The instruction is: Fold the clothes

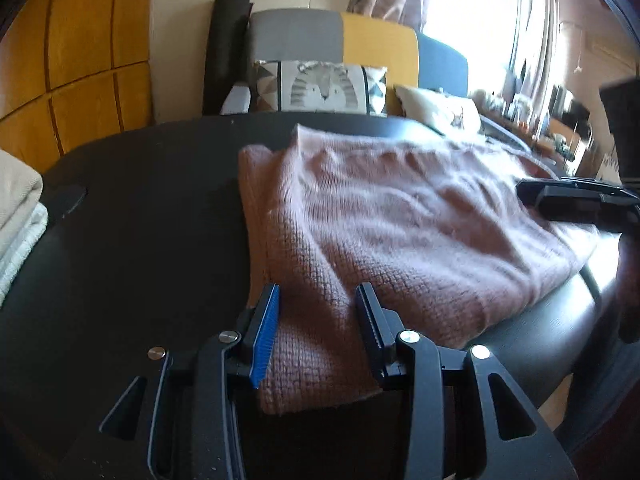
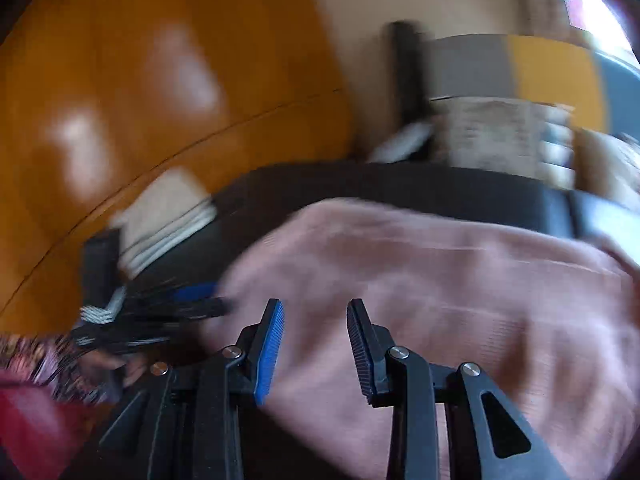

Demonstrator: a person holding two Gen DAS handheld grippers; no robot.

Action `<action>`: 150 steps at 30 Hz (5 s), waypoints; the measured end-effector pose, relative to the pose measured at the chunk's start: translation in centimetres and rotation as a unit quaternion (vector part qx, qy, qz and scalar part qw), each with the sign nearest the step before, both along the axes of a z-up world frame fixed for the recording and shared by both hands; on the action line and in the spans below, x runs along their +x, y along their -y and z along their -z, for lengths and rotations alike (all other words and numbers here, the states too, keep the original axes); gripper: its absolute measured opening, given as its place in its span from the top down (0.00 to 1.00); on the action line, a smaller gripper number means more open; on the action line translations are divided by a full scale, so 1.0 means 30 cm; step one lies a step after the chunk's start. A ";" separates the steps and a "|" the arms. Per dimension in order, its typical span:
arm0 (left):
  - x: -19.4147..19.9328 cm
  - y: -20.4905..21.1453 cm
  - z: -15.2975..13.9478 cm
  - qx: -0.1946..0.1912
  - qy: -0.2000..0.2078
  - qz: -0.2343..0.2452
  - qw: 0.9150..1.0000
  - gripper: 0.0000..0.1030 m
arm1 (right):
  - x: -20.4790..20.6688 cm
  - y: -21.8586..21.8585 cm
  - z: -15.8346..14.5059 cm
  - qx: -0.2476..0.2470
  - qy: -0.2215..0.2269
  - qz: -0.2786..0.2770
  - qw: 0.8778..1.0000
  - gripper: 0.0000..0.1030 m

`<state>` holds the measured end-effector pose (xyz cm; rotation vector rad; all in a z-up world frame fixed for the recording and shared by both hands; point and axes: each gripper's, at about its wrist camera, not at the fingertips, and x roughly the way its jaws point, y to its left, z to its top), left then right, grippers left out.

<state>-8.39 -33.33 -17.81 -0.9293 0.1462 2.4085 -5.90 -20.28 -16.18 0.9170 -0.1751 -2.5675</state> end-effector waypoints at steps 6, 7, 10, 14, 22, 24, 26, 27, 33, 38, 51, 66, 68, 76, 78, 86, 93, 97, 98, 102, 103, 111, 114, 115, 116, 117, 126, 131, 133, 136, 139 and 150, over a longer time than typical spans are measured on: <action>0.000 0.065 0.025 -0.033 0.003 -0.053 0.998 0.25 | -0.117 0.213 0.117 0.063 0.060 -0.082 0.993 0.68; -0.001 0.093 0.025 -0.013 0.017 -0.062 0.998 0.22 | -0.123 0.217 0.141 0.073 0.069 -0.075 0.992 0.68; 0.005 0.146 -0.004 0.035 0.026 -0.084 0.996 0.22 | -0.151 0.186 0.176 0.037 0.112 -0.046 0.992 0.69; 0.038 0.126 -0.097 0.053 -0.057 -0.098 0.992 0.23 | -0.149 0.142 0.092 0.020 0.071 -0.035 0.997 0.69; 0.066 -0.111 -0.107 -0.038 -0.138 0.013 0.990 0.24 | -0.389 0.205 0.032 0.091 0.074 -0.032 0.993 0.79; 0.048 -0.132 -0.055 -0.067 -0.116 0.014 0.991 0.24 | -0.457 0.240 0.057 0.102 0.090 -0.040 0.990 0.81; 0.030 -0.153 -0.002 -0.096 -0.094 0.015 0.991 0.24 | -0.514 0.263 0.086 0.103 0.108 -0.048 0.988 0.81; 0.028 -0.140 0.004 -0.087 -0.088 0.010 0.992 0.24 | -0.544 0.276 0.101 0.104 0.117 -0.052 0.986 0.81; 0.014 -0.071 0.032 -0.041 -0.053 -0.013 0.998 0.21 | -0.668 0.330 0.156 0.087 0.132 -0.035 0.987 0.81; 0.011 -0.051 -0.010 -0.022 -0.043 -0.010 0.999 0.21 | -0.596 0.261 0.084 0.048 0.120 -0.014 0.992 0.79; -0.118 -0.365 -0.174 -0.049 -0.106 0.016 0.993 0.21 | -0.280 -0.512 -0.094 0.084 0.078 0.232 0.966 0.71; -0.258 -0.435 -0.003 -0.077 0.016 0.016 0.997 0.14 | 0.117 -1.216 -0.033 -0.154 0.093 0.425 0.887 0.65; -0.257 -0.434 -0.001 -0.072 0.019 0.017 0.997 0.13 | 0.169 -1.215 -0.006 -0.186 0.110 0.408 0.887 0.57; -0.248 -0.424 -0.006 -0.070 0.018 0.017 0.997 0.13 | 0.327 -1.222 0.102 -0.345 0.142 0.332 0.867 0.30; -0.248 -0.422 -0.008 -0.069 0.018 0.017 0.997 0.13 | 0.303 -1.203 0.099 -0.337 0.149 0.319 0.873 0.28; -0.229 -0.425 -0.076 -0.078 0.014 -0.022 0.997 0.13 | 0.163 -1.039 0.088 -0.210 0.194 0.266 0.921 0.47; 0.003 -0.504 -0.290 0.038 -0.076 0.041 0.996 0.14 | 0.201 -1.015 0.092 -0.202 0.189 0.291 0.916 0.77; 0.072 -0.644 -0.211 -0.012 -0.041 0.114 0.993 0.60 | 0.254 -1.030 0.092 -0.269 0.158 0.298 0.902 0.78; 0.069 -0.670 -0.174 -0.024 -0.024 0.112 0.993 0.67 | 0.266 -1.030 0.088 -0.282 0.151 0.298 0.899 0.78; 0.056 -0.672 -0.092 -0.005 0.020 0.077 0.997 0.71 | 0.282 -1.022 0.065 -0.300 0.145 0.295 0.895 0.78; 0.060 -0.663 -0.092 0.007 0.016 0.074 0.997 0.71 | 0.293 -1.017 0.061 -0.302 0.144 0.295 0.895 0.78; 0.132 -0.711 -0.044 -0.041 -0.023 0.084 0.995 0.67 | 0.310 -0.974 0.039 -0.376 0.131 0.288 0.871 0.79; 0.126 -0.674 -0.049 -0.023 -0.016 0.090 0.996 0.66 | 0.295 -0.946 0.013 -0.401 0.133 0.282 0.861 0.79; 0.128 -0.655 -0.058 -0.011 -0.011 0.093 0.996 0.66 | 0.290 -0.937 0.003 -0.409 0.133 0.280 0.858 0.79; 0.131 -0.636 -0.067 0.002 -0.006 0.096 0.995 0.66 | 0.283 -0.927 -0.013 -0.414 0.132 0.278 0.857 0.79; 0.136 -0.611 -0.075 0.014 -0.002 0.099 0.995 0.66 | 0.277 -0.915 -0.035 -0.421 0.130 0.276 0.854 0.79; 0.164 -0.257 -0.071 0.038 -0.088 0.021 0.995 0.66 | 0.154 -0.728 -0.240 -0.440 0.117 0.240 0.857 0.79; 0.045 -0.152 0.061 0.037 -0.030 -0.039 0.998 0.66 | 0.025 -0.555 -0.298 -0.436 0.127 0.216 0.864 0.79; 0.046 -0.115 0.099 0.074 -0.024 -0.039 0.996 0.66 | -0.043 -0.468 -0.301 -0.435 0.139 0.204 0.866 0.79; 0.039 -0.111 0.101 0.085 -0.023 -0.027 0.996 0.59 | -0.122 -0.341 -0.288 -0.424 0.156 0.189 0.872 0.79; 0.041 -0.098 0.102 0.103 -0.021 -0.018 0.994 0.57 | -0.203 -0.204 -0.248 -0.413 0.177 0.177 0.876 0.79; 0.052 -0.068 0.103 0.144 -0.007 -0.007 0.990 0.56 | -0.434 0.189 -0.008 -0.347 0.261 0.165 0.886 0.89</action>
